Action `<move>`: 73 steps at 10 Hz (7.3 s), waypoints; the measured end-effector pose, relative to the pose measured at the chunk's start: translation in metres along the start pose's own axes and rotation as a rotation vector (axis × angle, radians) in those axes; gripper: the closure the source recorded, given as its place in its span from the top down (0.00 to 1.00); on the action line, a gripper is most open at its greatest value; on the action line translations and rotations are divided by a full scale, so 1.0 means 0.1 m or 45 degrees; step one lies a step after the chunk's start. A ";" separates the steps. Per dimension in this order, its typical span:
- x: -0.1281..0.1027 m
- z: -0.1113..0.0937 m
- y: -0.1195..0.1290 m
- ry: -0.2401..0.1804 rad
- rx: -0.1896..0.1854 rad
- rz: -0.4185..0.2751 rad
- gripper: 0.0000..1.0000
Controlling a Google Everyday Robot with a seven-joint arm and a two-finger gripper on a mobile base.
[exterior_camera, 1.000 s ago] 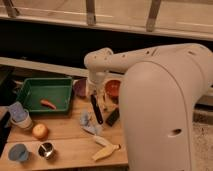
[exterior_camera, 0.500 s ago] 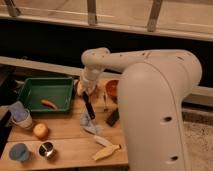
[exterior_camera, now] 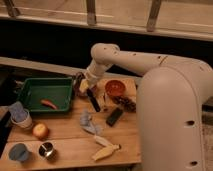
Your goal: Wipe purple bowl with brush
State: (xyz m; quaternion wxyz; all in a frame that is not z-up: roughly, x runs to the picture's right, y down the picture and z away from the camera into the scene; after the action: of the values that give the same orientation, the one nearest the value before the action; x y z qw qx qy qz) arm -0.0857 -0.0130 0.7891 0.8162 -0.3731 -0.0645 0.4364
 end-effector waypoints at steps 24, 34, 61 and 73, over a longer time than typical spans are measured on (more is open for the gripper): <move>-0.38 0.37 -0.44 0.186 0.292 0.082 0.00; 0.00 0.62 -0.57 0.580 0.282 0.136 0.00; -0.12 0.54 -0.72 0.174 0.088 0.244 0.00; 0.34 0.55 -0.75 0.215 0.057 0.299 0.00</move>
State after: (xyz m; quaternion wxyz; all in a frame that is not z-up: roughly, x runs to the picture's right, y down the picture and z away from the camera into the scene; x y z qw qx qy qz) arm -0.0392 0.0175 0.8713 0.7702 -0.3954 0.0582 0.4971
